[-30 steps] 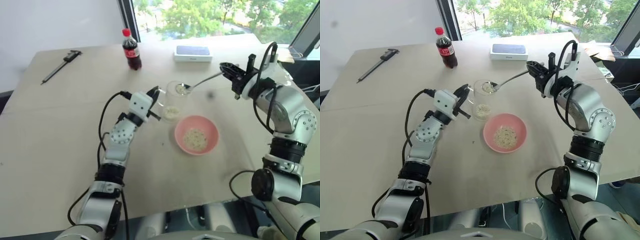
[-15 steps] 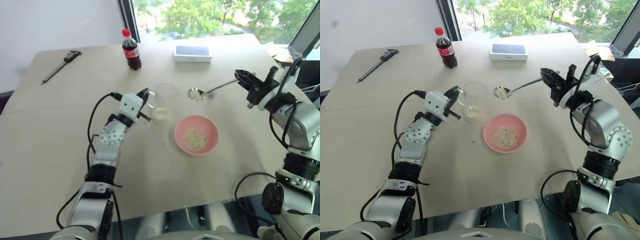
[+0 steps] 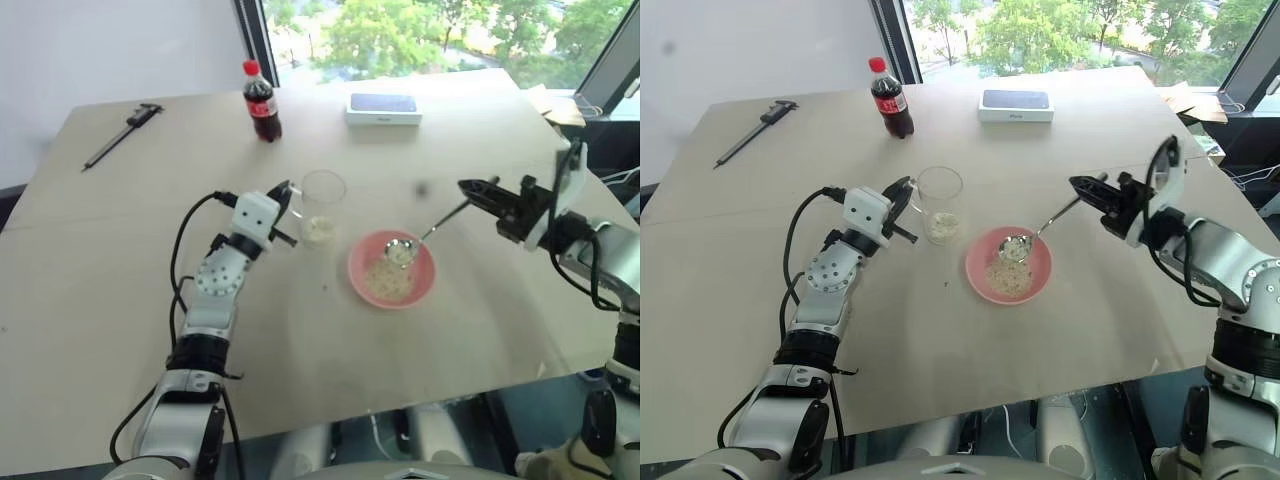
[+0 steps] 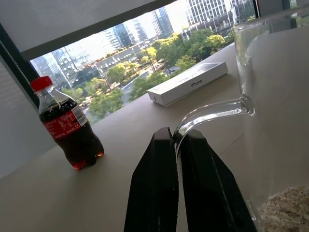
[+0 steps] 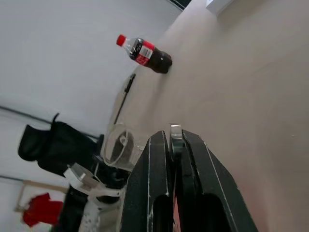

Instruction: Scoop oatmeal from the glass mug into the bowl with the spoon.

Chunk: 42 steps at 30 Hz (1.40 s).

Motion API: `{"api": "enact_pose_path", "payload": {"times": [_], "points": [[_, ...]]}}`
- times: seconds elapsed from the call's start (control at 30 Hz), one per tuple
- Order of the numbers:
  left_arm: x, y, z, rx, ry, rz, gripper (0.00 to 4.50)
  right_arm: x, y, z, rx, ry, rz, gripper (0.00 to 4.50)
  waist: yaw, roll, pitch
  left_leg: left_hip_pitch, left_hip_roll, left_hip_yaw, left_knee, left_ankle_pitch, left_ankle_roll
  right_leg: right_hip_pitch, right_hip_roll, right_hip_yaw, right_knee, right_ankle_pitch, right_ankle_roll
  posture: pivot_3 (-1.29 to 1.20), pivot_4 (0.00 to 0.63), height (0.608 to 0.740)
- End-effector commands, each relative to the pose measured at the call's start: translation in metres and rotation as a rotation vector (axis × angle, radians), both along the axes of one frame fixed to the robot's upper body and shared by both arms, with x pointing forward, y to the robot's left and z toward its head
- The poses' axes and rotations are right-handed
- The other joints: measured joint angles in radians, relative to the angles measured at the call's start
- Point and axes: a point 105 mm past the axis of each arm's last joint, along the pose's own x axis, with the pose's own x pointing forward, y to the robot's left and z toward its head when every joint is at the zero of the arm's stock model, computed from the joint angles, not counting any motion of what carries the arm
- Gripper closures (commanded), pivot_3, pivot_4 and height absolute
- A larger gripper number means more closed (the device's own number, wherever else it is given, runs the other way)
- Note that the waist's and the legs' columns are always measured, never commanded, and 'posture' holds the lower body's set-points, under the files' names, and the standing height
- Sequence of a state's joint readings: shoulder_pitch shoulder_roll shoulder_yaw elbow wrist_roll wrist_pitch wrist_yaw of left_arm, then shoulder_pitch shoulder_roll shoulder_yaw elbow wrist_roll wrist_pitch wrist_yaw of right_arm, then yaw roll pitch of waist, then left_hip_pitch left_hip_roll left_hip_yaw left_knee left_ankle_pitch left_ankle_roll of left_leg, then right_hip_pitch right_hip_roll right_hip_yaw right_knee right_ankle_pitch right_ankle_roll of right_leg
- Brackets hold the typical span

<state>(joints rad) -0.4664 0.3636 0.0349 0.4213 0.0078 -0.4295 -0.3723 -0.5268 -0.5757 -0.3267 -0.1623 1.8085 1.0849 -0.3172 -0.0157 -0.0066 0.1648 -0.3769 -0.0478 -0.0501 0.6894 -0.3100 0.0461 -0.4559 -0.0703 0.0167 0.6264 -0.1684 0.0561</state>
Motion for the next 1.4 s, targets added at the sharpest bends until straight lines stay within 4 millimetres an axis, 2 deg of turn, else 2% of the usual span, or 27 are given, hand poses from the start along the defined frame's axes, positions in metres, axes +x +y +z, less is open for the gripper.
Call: {"api": "enact_pose_path", "payload": {"times": [0.03, 0.2, 0.43, 0.57, 0.67, 0.77, 0.87, 1.17, 1.4], "points": [[-0.002, 0.001, 0.011, 0.004, -0.047, -0.003, 4.44, -0.013, 0.024, 0.023, -0.196, -0.201, 0.086, 4.5, 0.002, 0.0, 0.0, 0.0, 0.0, -0.001, 0.0, 0.0, 0.0, 0.0, 0.0, -0.001, 0.0, 0.0, 0.0, 0.0, 0.15, 0.74], [-0.003, 0.002, 0.009, 0.002, -0.046, 0.002, 4.44, -0.024, 0.041, 0.016, -0.568, -0.407, 0.191, 4.5, 0.006, -0.001, -0.001, -0.002, 0.0, -0.002, 0.001, 0.0, 0.0, 0.0, 0.0, -0.002, -0.002, 0.0, 0.0, 0.0, 0.15, 0.74], [-0.005, 0.002, 0.007, -0.007, -0.04, 0.01, 4.44, -0.029, 0.056, 0.028, -0.733, -0.649, 0.29, 4.5, 0.005, -0.002, -0.001, -0.002, -0.001, -0.003, 0.002, 0.001, -0.002, 0.0, 0.0, -0.003, -0.002, 0.0, 0.0, 0.0, 0.15, 0.74], [-0.005, 0.004, 0.006, -0.021, -0.034, 0.019, 4.44, -0.029, 0.056, 0.04, -0.616, -0.64, 0.287, 4.5, 0.005, -0.002, -0.001, -0.002, -0.001, -0.003, 0.002, 0.002, -0.003, 0.0, -0.001, -0.003, -0.003, 0.0, 0.0, 0.0, 0.15, 0.74], [-0.005, 0.004, 0.005, -0.061, -0.012, 0.019, 4.44, -0.012, 0.047, 0.07, -0.417, -0.619, 0.158, 4.5, 0.005, -0.002, -0.001, -0.002, -0.001, -0.003, 0.002, 0.002, -0.003, 0.0, -0.001, -0.002, -0.002, 0.0, 0.0, 0.0, 0.15, 0.74], [-0.004, 0.002, 0.005, -0.108, 0.0, 0.021, 4.44, -0.002, 0.049, 0.103, -0.182, -0.589, 0.087, 4.5, 0.005, -0.002, -0.001, -0.002, -0.002, -0.003, 0.002, 0.002, -0.004, 0.0, -0.002, -0.001, -0.002, 0.001, 0.001, 0.0, 0.15, 0.74], [-0.005, -0.005, 0.002, -0.118, 0.007, 0.008, 4.44, 0.006, 0.058, 0.116, -0.074, -0.551, 0.073, 4.5, 0.006, -0.002, -0.001, -0.002, -0.001, -0.005, 0.001, 0.002, -0.004, 0.0, -0.001, -0.003, -0.002, 0.0, 0.001, 0.0, 0.15, 0.74], [-0.007, -0.015, -0.002, -0.137, 0.013, -0.006, 4.44, 0.022, 0.101, 0.1, -0.053, -0.509, 0.099, 4.5, 0.003, -0.002, -0.001, -0.004, -0.002, -0.005, 0.001, 0.002, -0.004, -0.001, -0.002, -0.003, -0.002, 0.001, 0.001, 0.0, 0.15, 0.74], [-0.009, -0.015, -0.002, -0.138, 0.009, -0.001, 4.44, 0.034, 0.114, 0.077, -0.161, -0.561, 0.1, 4.5, 0.002, -0.002, -0.001, -0.003, -0.002, -0.005, 0.002, 0.002, -0.004, -0.001, -0.001, -0.003, -0.001, 0.001, 0.001, 0.0, 0.15, 0.74]]}}
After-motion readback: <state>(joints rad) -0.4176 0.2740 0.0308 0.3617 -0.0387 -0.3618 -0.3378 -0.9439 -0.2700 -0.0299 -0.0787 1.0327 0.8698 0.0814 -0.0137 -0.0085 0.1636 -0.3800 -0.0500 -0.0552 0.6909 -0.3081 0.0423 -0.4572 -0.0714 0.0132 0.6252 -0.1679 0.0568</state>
